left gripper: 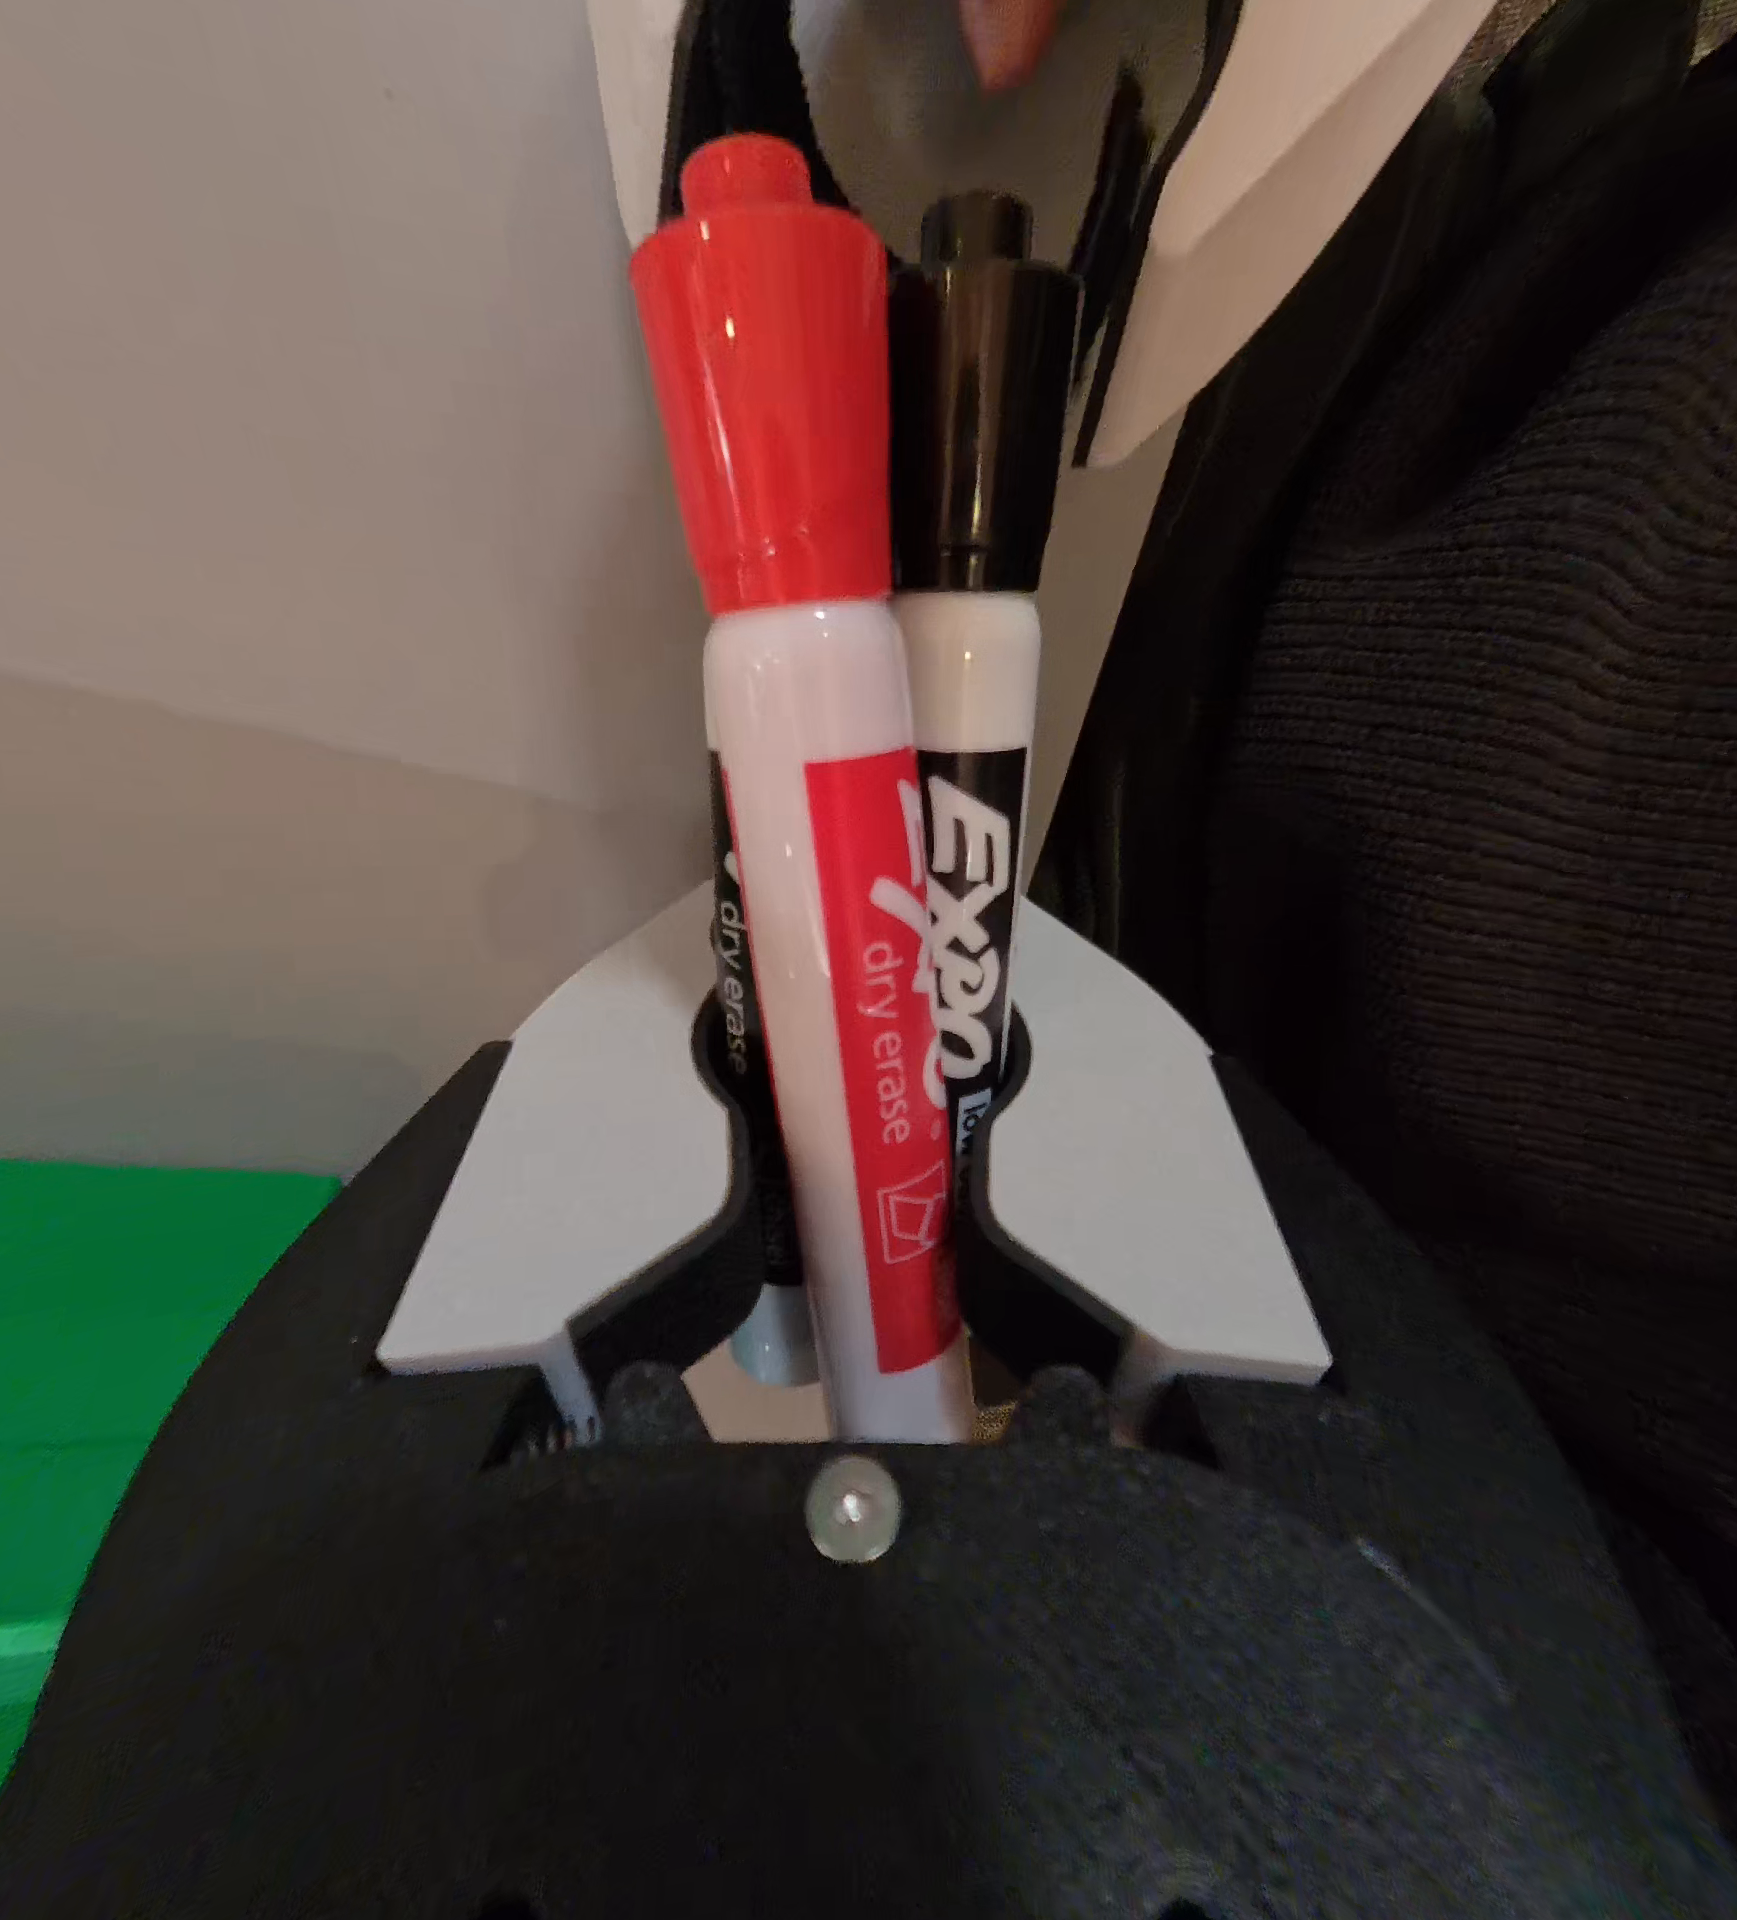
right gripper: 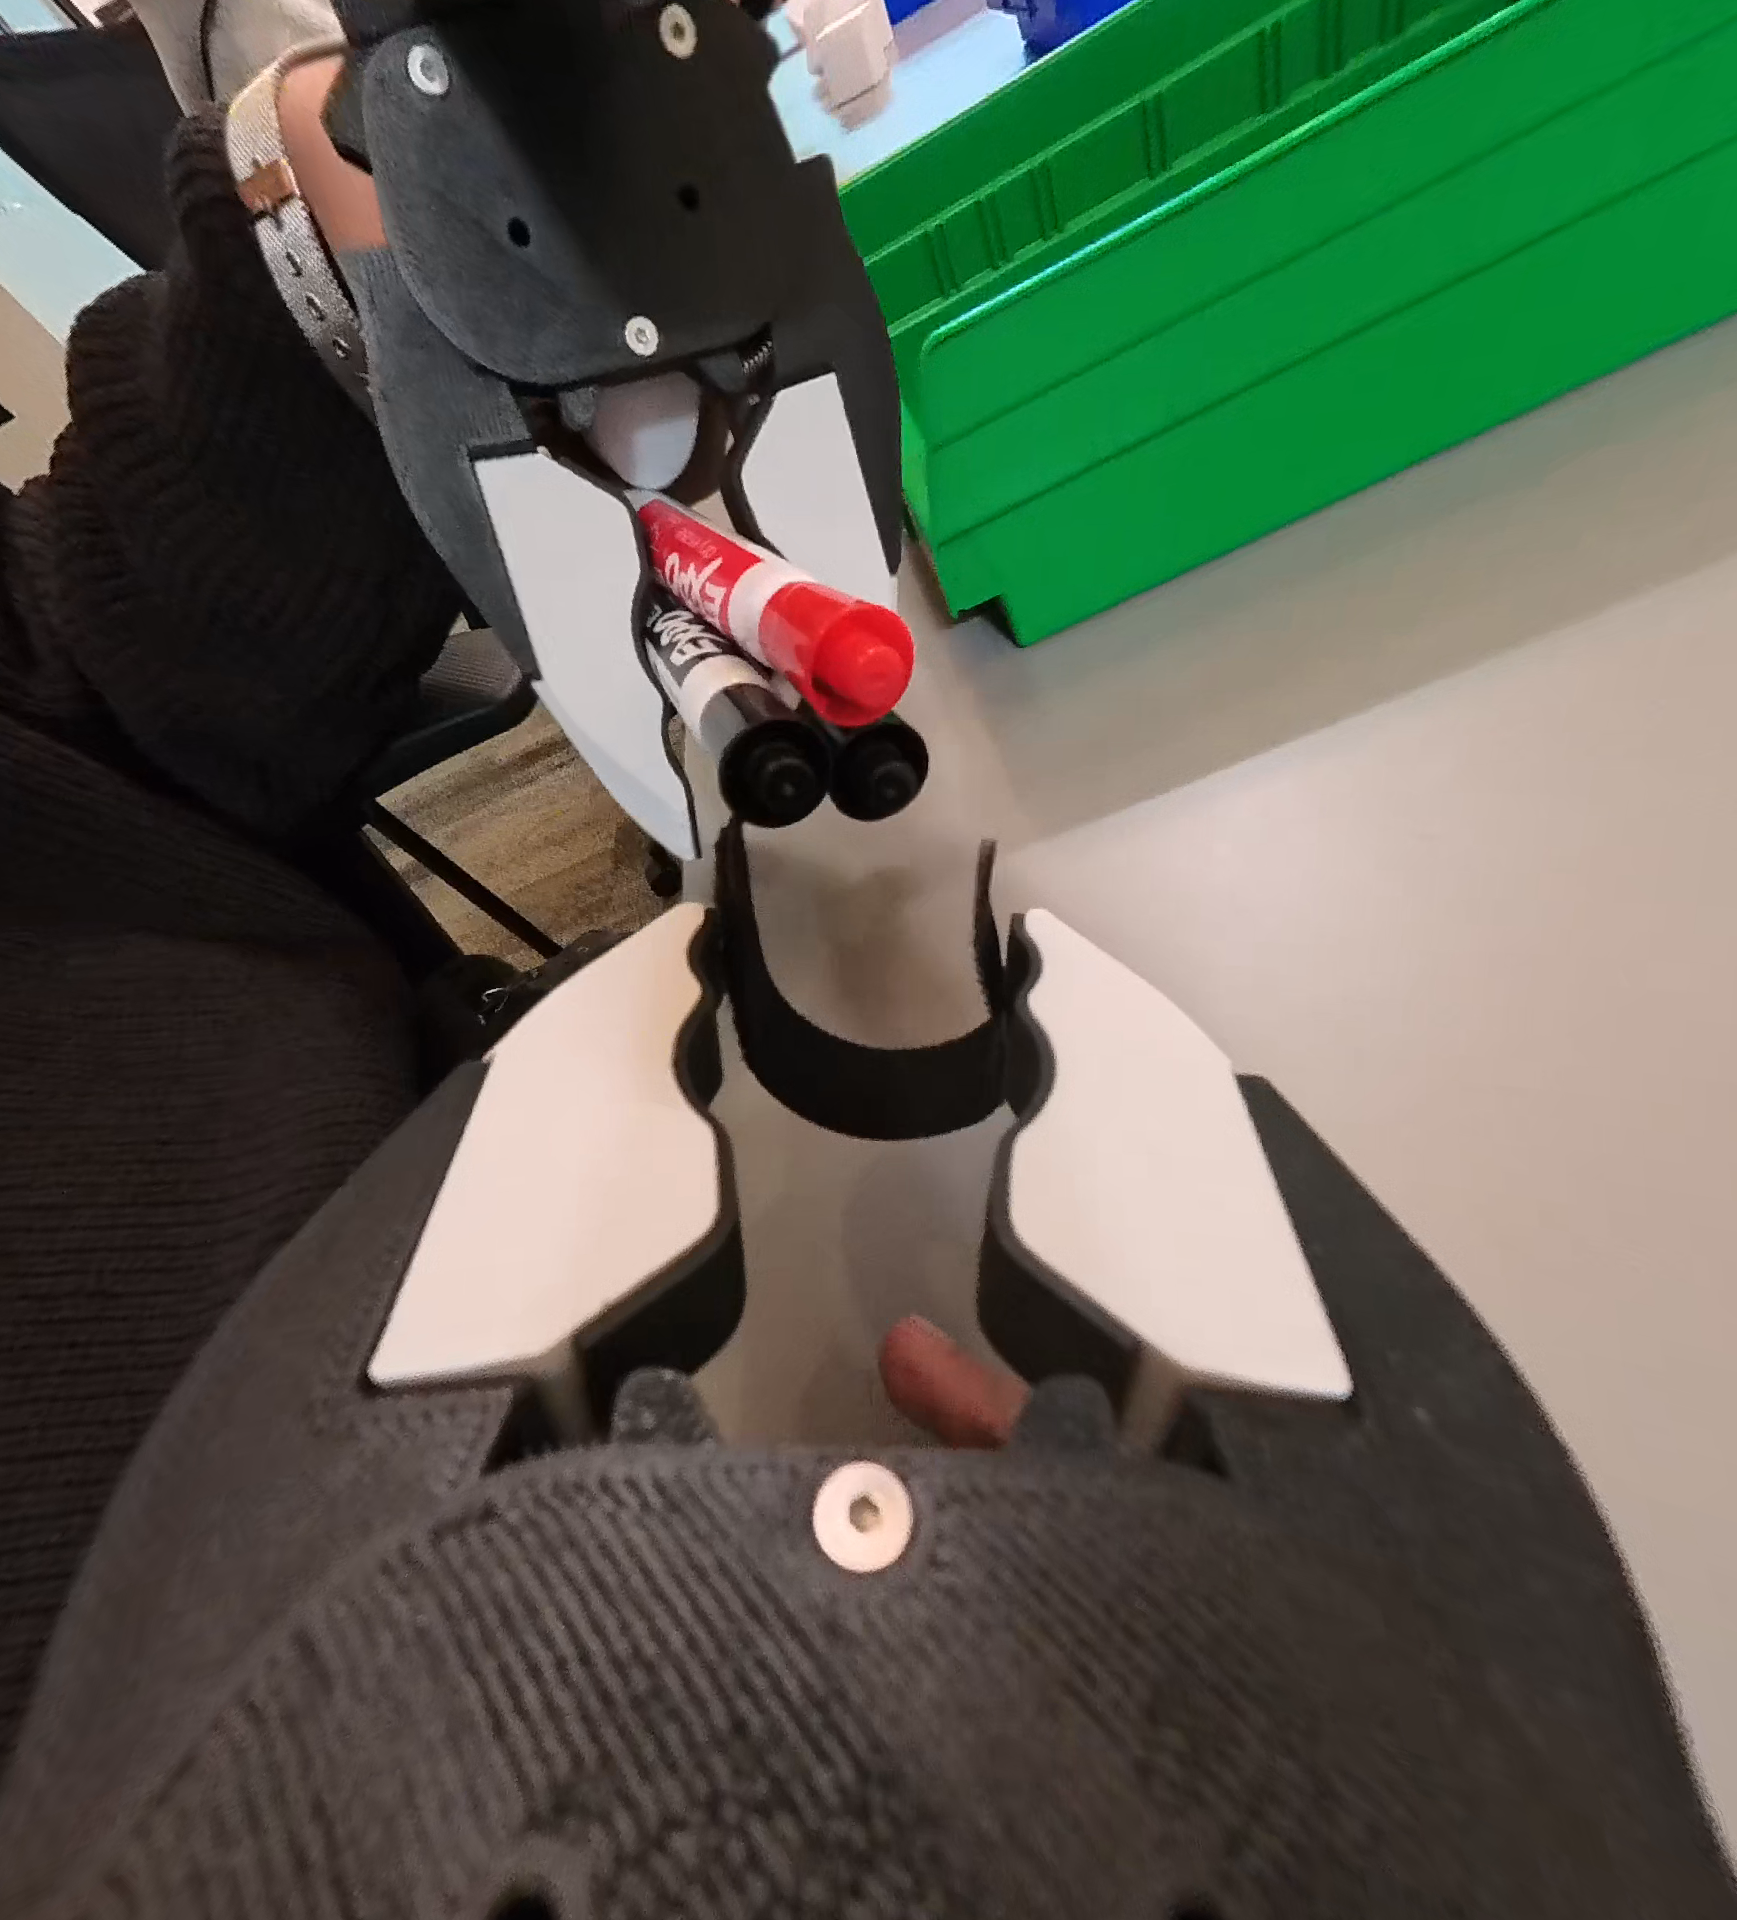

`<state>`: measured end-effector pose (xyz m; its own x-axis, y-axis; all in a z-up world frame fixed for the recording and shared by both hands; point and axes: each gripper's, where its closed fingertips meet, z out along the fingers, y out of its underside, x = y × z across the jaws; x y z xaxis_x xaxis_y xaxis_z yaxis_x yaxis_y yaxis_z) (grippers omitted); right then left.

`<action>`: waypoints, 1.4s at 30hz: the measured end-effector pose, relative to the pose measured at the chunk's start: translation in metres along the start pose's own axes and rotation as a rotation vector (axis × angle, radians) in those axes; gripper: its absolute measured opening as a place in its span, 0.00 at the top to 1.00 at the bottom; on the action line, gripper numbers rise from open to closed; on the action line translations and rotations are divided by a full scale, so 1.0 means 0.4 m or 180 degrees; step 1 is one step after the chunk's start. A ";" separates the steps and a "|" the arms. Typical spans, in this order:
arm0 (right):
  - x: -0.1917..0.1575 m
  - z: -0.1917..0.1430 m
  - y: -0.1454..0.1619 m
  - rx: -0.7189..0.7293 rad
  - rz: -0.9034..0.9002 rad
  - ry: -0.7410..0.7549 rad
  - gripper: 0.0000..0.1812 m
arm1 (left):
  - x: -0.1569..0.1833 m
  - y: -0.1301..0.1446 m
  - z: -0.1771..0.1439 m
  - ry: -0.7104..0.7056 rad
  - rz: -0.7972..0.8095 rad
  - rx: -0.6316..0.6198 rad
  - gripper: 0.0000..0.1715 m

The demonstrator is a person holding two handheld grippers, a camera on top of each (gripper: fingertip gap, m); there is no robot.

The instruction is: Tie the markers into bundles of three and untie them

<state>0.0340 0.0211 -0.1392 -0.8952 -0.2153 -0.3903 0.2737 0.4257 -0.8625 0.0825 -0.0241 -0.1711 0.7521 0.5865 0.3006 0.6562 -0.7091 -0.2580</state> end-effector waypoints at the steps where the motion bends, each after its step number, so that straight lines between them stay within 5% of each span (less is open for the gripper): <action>1: -0.005 0.001 0.000 0.0002 -0.0001 -0.0028 0.71 | 0.003 -0.001 0.000 0.0014 0.0008 0.0004 0.74; 20: -0.053 0.014 -0.023 0.0160 0.0172 -0.0323 0.70 | 0.055 -0.026 0.062 0.0240 0.0217 -0.0170 0.74; 42: -0.057 0.025 0.002 -0.0124 0.0396 -0.0402 0.82 | 0.062 -0.024 0.108 0.0185 0.0282 -0.0408 0.74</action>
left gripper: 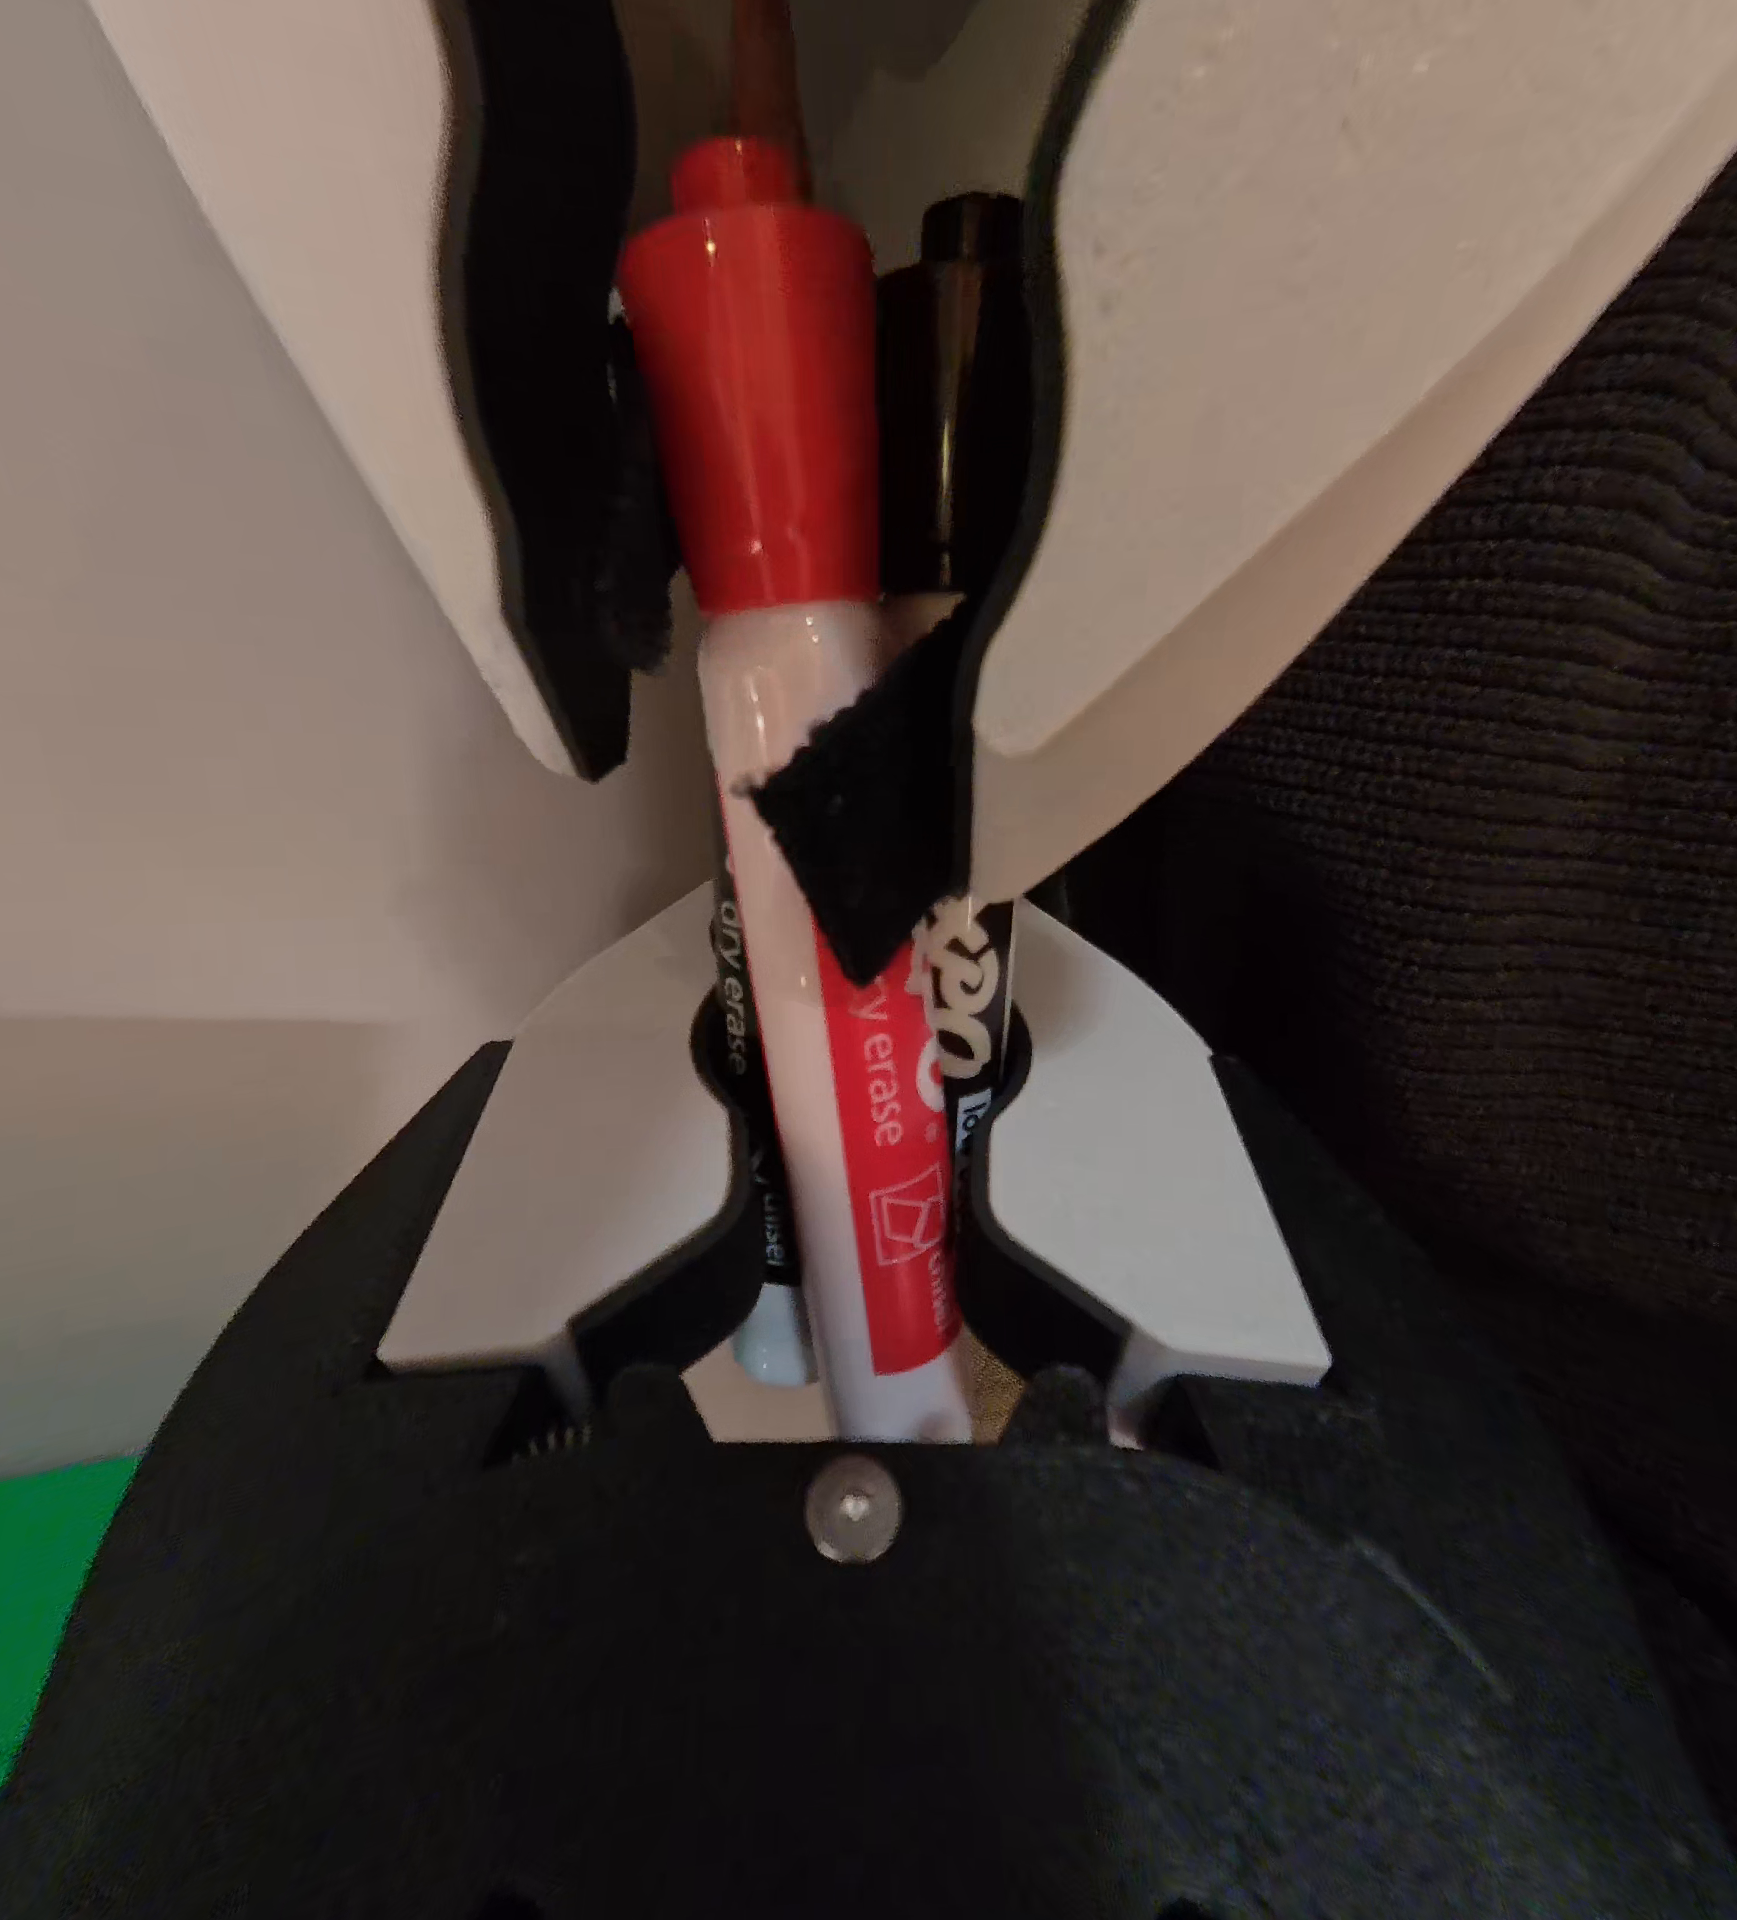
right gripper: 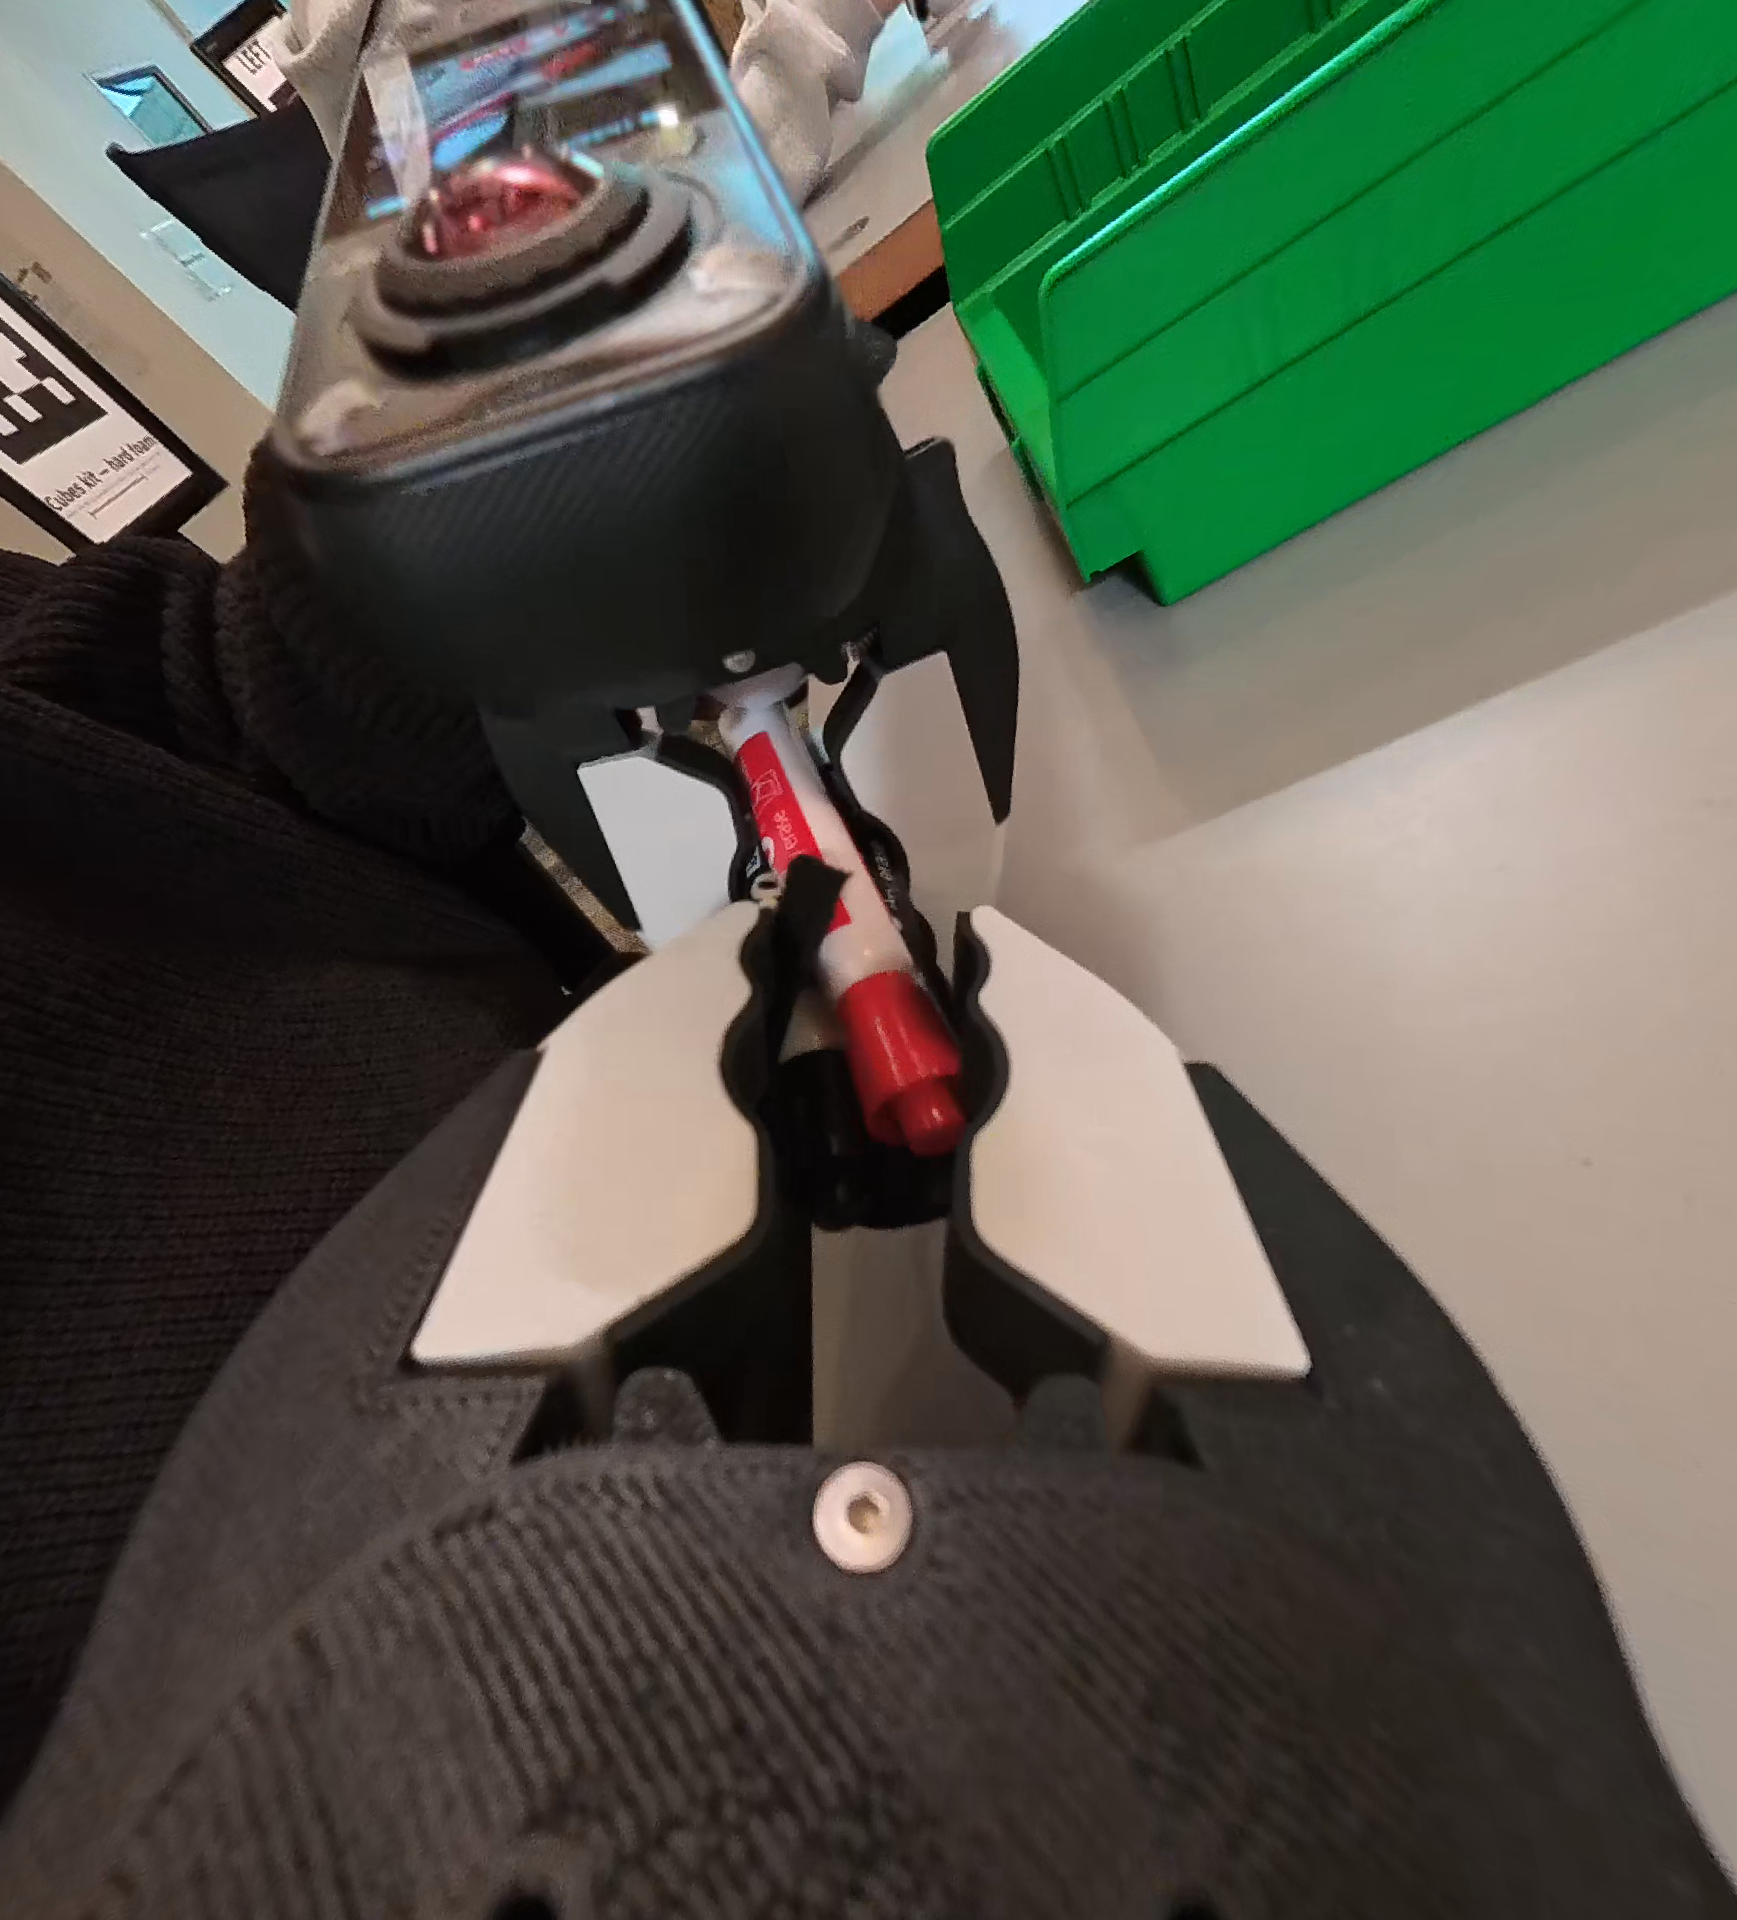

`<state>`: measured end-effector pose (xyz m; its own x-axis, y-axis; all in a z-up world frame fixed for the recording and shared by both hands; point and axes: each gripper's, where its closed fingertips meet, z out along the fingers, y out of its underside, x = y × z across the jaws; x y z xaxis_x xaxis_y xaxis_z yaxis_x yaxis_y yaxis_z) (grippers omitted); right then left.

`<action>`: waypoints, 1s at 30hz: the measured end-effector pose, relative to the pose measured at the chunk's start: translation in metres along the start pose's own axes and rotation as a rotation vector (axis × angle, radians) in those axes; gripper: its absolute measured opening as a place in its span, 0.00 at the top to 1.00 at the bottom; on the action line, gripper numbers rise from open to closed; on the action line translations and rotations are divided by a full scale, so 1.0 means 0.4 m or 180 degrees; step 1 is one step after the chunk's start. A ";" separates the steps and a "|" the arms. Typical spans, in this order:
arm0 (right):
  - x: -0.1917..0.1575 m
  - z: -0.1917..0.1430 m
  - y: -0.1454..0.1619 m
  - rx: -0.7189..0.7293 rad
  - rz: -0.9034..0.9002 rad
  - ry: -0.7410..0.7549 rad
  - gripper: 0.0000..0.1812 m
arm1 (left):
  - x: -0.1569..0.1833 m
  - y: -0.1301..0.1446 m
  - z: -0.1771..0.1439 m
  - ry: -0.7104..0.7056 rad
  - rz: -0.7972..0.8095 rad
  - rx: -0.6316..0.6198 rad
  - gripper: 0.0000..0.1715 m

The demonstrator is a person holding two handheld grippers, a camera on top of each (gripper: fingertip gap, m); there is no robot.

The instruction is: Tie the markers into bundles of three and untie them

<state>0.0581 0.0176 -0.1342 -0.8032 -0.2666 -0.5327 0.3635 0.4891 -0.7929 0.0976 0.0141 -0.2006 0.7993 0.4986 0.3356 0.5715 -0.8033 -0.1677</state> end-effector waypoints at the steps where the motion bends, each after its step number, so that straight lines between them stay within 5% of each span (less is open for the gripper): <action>1: 0.002 0.000 0.002 -0.0017 0.0005 0.0014 0.82 | -0.001 0.000 0.002 -0.0014 0.0002 -0.0017 0.74; 12: 0.006 -0.009 0.000 -0.0037 0.0148 -0.0006 0.86 | -0.011 0.003 0.007 -0.0080 -0.0023 -0.0050 0.74; 17: 0.006 -0.027 -0.021 0.0060 0.0087 -0.0009 0.98 | -0.016 0.003 0.005 -0.0114 -0.0027 -0.0041 0.75; 30: -0.011 -0.036 -0.039 -0.0011 -0.0112 0.0063 0.98 | -0.022 -0.008 0.002 -0.0137 0.0025 0.0074 0.74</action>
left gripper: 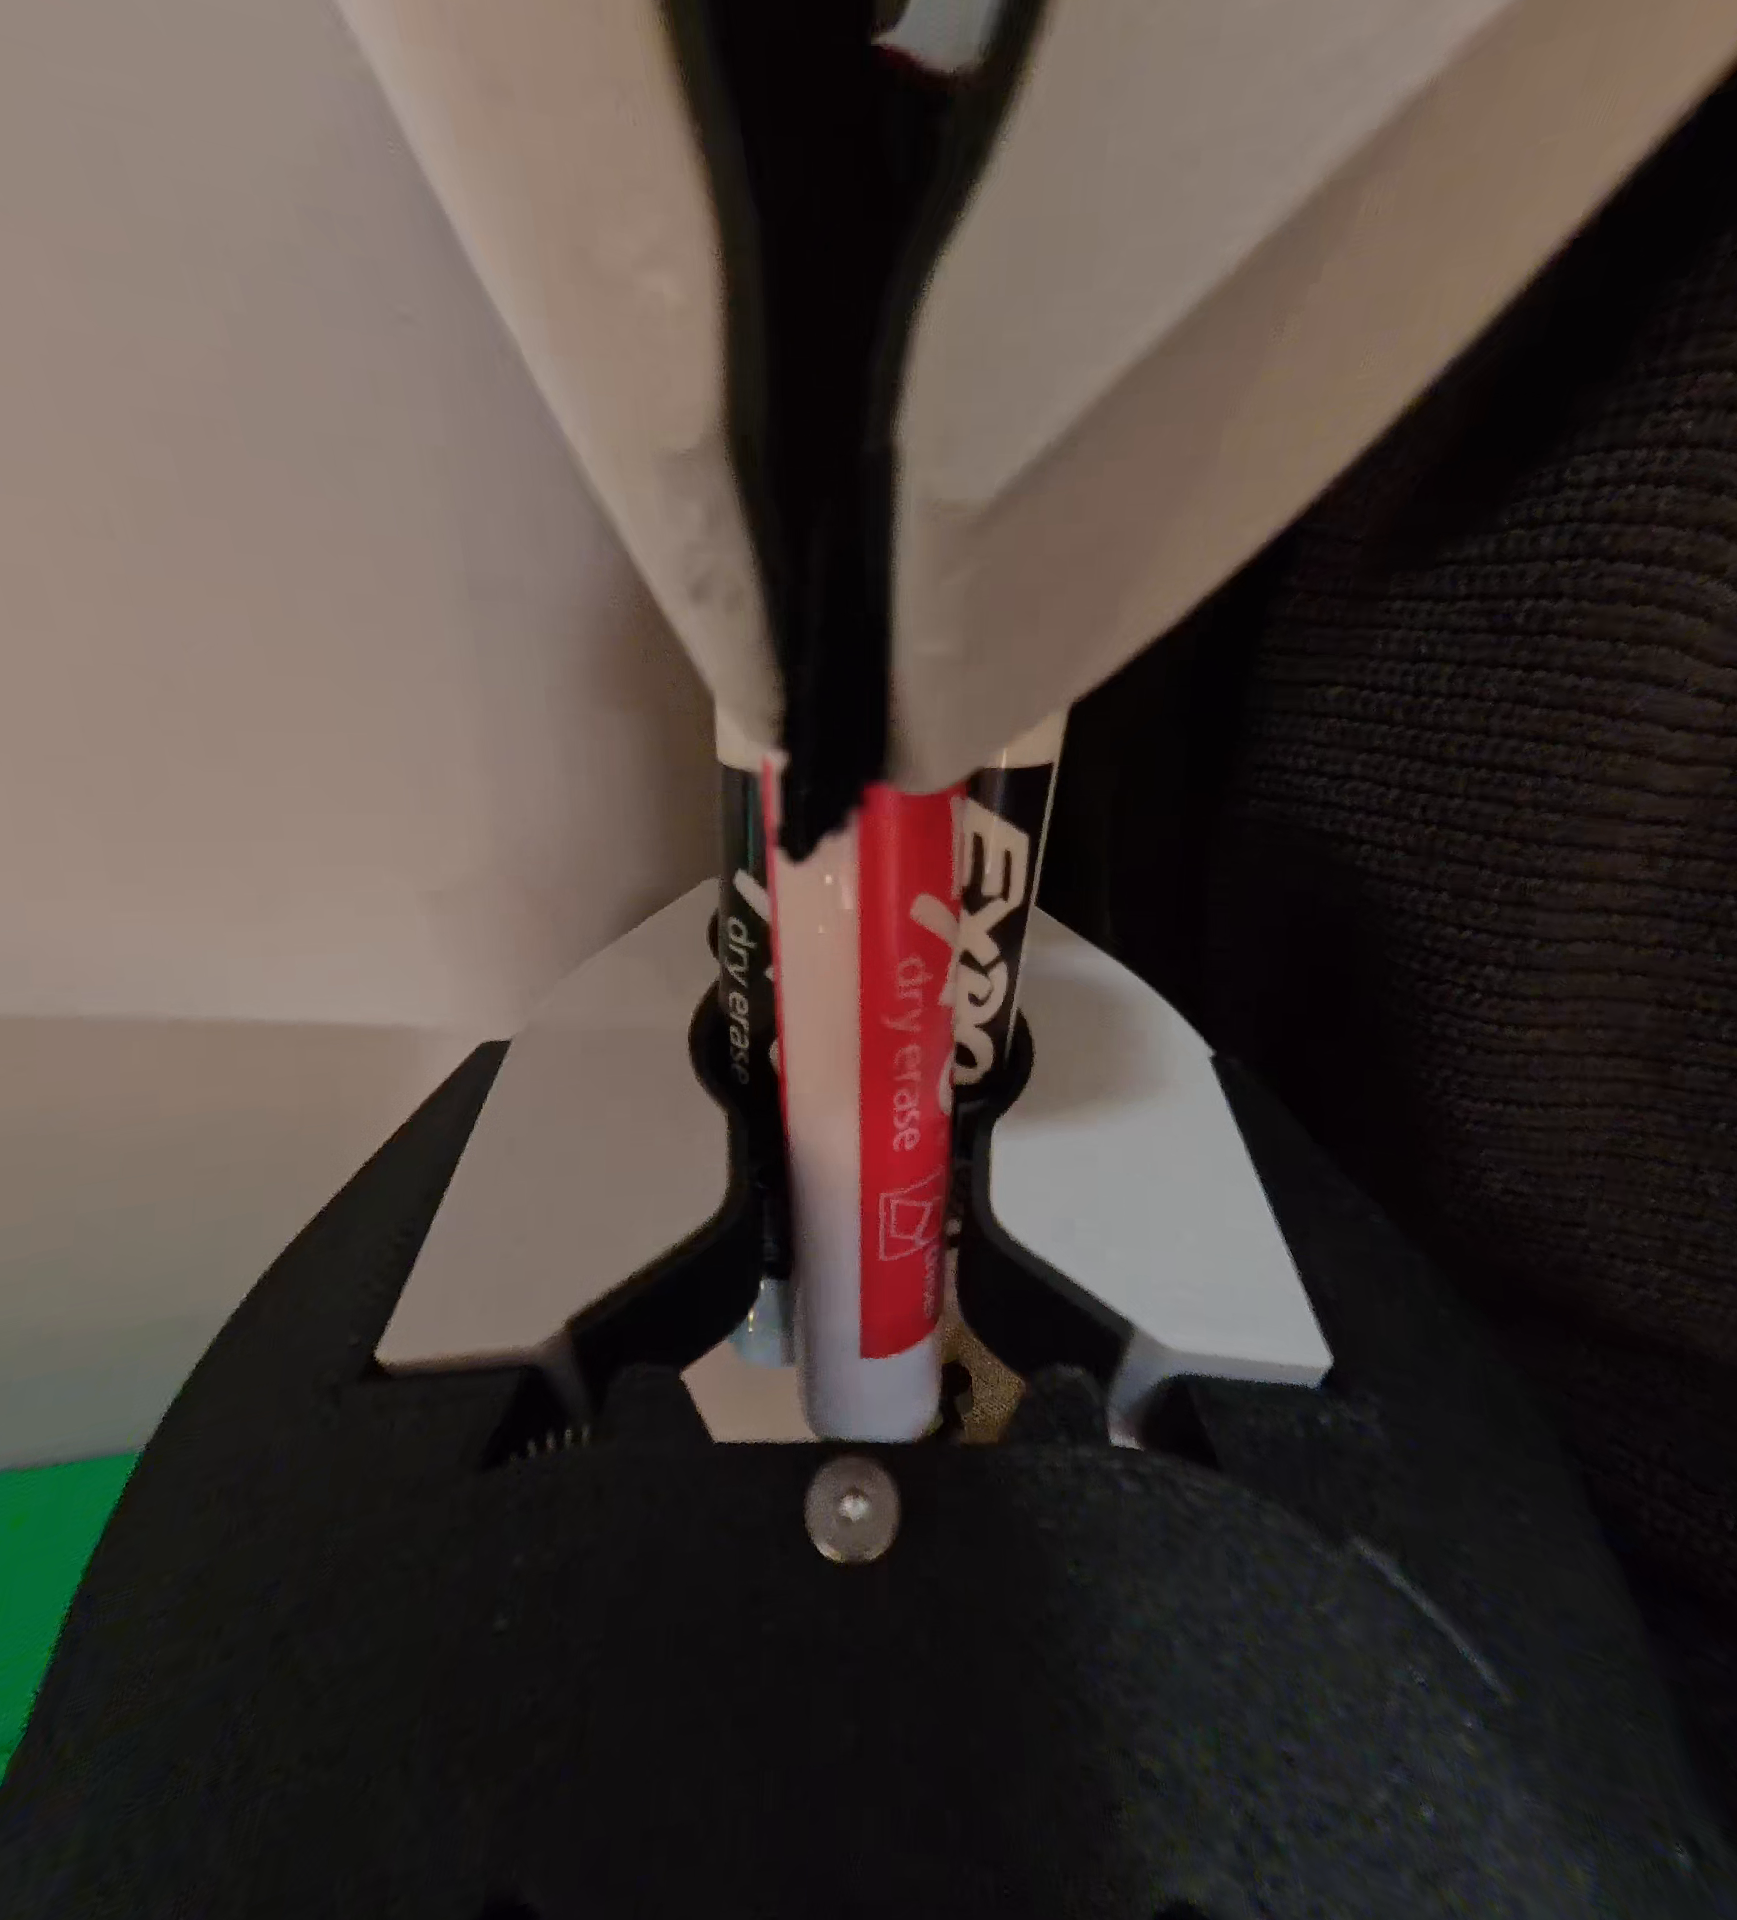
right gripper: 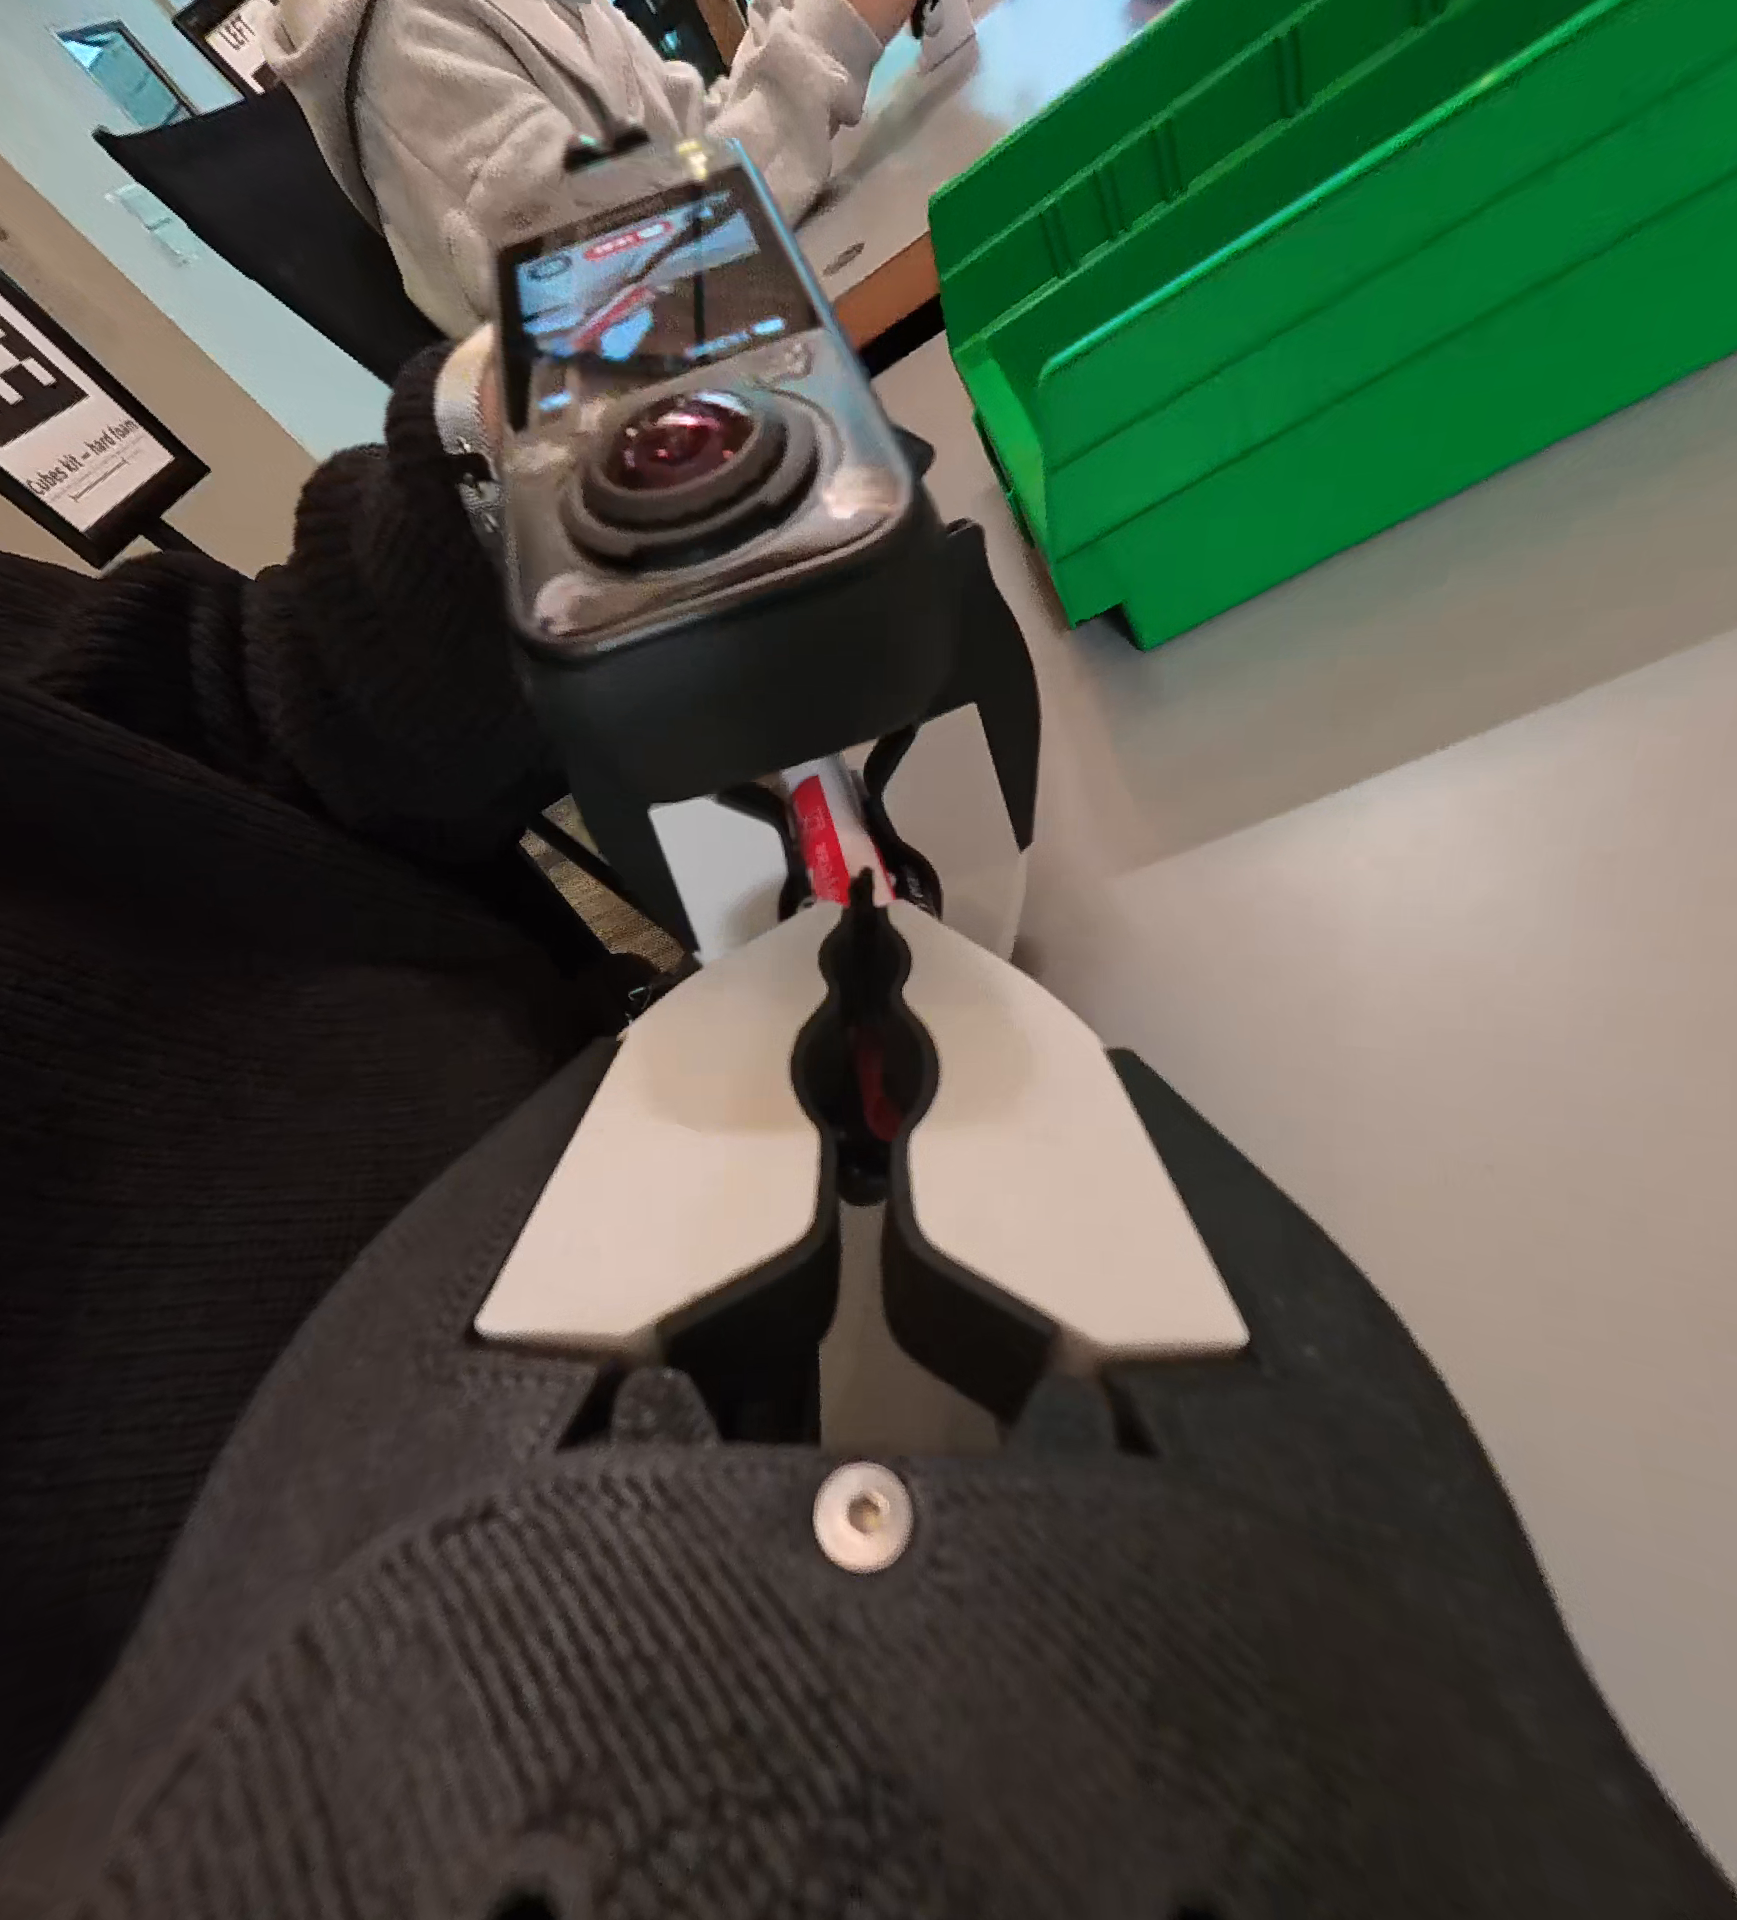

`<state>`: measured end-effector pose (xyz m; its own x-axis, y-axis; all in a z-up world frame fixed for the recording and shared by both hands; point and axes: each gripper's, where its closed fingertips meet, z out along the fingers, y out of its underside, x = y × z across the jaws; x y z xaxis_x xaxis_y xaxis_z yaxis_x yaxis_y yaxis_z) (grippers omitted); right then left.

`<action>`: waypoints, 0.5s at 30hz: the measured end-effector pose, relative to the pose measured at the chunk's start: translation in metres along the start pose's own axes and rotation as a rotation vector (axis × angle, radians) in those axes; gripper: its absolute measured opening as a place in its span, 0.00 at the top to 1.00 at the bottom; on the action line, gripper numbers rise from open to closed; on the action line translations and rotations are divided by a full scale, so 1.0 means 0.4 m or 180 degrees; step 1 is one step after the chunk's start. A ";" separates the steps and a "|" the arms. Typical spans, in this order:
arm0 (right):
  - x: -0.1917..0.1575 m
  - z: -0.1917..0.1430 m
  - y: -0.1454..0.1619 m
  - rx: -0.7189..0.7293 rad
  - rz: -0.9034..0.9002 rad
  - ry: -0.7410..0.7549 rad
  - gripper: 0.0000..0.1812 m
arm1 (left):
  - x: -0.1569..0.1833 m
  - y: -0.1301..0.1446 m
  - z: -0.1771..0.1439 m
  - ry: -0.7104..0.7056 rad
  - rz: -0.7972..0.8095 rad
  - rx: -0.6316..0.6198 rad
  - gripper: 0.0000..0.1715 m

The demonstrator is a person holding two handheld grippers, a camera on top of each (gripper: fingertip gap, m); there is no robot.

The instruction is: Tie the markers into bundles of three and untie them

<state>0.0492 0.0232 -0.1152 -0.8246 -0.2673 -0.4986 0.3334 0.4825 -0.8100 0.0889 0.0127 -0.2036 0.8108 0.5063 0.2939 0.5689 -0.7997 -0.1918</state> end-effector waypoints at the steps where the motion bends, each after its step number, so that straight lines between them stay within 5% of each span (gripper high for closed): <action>1: -0.002 -0.002 -0.004 0.0014 -0.0018 0.0002 0.98 | -0.003 -0.003 -0.001 -0.0005 -0.0007 0.0030 0.74; 6: 0.014 -0.004 0.005 0.0108 0.0015 0.0012 0.98 | -0.003 -0.009 -0.003 0.0009 -0.0005 0.0093 0.74; 9: 0.020 0.001 0.010 0.0127 0.0204 -0.0064 0.79 | -0.007 -0.007 0.002 -0.0008 -0.0016 0.0074 0.74; 15: 0.049 -0.031 -0.008 0.0280 0.0232 0.0082 0.70 | -0.018 -0.006 -0.006 -0.0028 -0.0055 0.0140 0.74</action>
